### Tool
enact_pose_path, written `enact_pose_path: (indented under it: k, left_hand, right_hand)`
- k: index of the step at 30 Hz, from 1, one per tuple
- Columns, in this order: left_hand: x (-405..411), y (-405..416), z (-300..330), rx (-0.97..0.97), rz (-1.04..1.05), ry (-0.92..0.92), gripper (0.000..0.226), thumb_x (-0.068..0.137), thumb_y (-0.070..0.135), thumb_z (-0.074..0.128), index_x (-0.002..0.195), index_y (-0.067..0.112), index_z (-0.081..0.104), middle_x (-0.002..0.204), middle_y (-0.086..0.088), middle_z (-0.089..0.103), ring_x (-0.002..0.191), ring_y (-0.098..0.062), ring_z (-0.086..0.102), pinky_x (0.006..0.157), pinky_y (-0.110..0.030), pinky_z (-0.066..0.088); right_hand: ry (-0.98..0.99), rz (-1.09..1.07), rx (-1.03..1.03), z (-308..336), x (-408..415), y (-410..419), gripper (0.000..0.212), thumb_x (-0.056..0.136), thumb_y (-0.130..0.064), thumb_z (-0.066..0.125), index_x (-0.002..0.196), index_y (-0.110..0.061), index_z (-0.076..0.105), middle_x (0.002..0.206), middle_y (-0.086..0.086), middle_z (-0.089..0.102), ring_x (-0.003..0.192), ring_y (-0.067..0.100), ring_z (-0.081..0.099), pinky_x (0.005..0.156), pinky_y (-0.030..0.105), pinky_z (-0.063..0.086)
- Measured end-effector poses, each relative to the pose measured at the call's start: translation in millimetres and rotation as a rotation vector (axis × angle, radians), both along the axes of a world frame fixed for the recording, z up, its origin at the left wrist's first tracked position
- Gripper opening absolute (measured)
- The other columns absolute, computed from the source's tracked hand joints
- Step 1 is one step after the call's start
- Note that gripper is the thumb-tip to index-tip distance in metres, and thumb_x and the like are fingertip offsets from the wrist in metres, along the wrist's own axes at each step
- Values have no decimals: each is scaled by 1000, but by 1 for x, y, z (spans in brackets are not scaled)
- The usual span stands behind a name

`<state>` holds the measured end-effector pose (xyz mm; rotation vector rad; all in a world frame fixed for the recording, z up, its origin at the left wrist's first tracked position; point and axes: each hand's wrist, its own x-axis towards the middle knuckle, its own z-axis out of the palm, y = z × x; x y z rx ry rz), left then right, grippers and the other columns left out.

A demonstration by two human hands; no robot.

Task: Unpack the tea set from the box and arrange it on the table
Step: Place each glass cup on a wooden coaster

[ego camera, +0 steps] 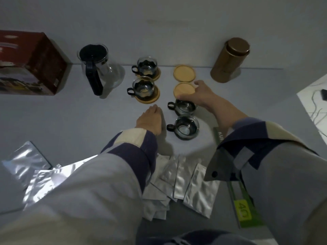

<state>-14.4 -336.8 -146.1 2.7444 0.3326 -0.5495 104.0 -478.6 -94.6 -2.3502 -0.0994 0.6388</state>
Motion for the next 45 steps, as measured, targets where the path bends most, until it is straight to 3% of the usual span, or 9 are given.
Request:
enact_pose_path:
  k: [7, 13, 21, 27, 31, 37, 40, 45]
  left_hand:
    - [13, -3, -7, 37, -42, 113, 83, 94, 19, 58, 154, 4, 3, 162, -11, -9, 150, -27, -2, 121, -40, 14]
    - [14, -5, -5, 69, -28, 132, 82, 95, 16, 56, 154, 5, 0, 162, -8, -13, 151, -25, -3, 120, -41, 14]
    - [13, -7, -4, 86, -16, 127, 81, 94, 14, 57, 154, 6, 3, 162, -8, -11, 151, -24, -1, 121, -39, 13]
    - [12, -3, 1, 54, -58, 147, 85, 92, 15, 60, 153, 2, 3, 161, -13, -11, 150, -28, 1, 121, -41, 16]
    - [9, -5, -1, 36, -31, 118, 83, 90, 9, 58, 154, 7, 5, 162, -8, -9, 150, -26, 6, 120, -41, 19]
    - [9, -3, -3, -1, -44, 128, 89, 91, 14, 60, 155, 9, -2, 161, -6, -16, 151, -22, -3, 121, -36, 14]
    - [8, -5, -5, -11, -41, 125, 88, 92, 11, 58, 154, 8, -4, 161, -7, -17, 151, -22, -6, 121, -34, 10]
    - [10, -1, -14, -29, -40, 100, 90, 90, 5, 58, 154, 10, -5, 161, -6, -18, 150, -21, -8, 121, -32, 9]
  right_hand:
    - [-10, -74, 104, -30, -58, -24, 144, 33, -78, 72, 149, -17, 13, 151, 6, 23, 140, 26, 30, 115, 44, 31]
    - [-157, -104, 208, -50, -99, -33, 118, 57, -46, 88, 145, -12, 17, 144, 6, 27, 138, 22, 26, 116, 35, 27]
    - [-210, -155, 226, -63, -114, -32, 87, 65, -34, 85, 133, -11, 37, 134, 7, 46, 124, 19, 47, 94, 19, 37]
    - [-220, -162, 266, -36, -100, -39, 85, 62, -36, 83, 132, -14, 41, 131, 4, 53, 116, 17, 55, 102, 32, 48]
    - [-242, -156, 314, -5, -69, -33, 77, 71, -28, 82, 134, -10, 41, 128, 3, 52, 115, 15, 53, 81, 7, 42]
    - [-279, -155, 342, 14, -8, -6, 79, 74, -32, 80, 138, -11, 38, 135, 5, 50, 118, 14, 51, 92, 15, 37]
    - [-269, -153, 352, 1, 24, 6, 80, 73, -32, 80, 137, -10, 37, 134, 5, 49, 114, 12, 50, 93, 16, 38]
    - [-262, -157, 307, -29, 69, 27, 87, 68, -37, 81, 137, -9, 36, 136, 9, 47, 123, 20, 50, 106, 28, 42]
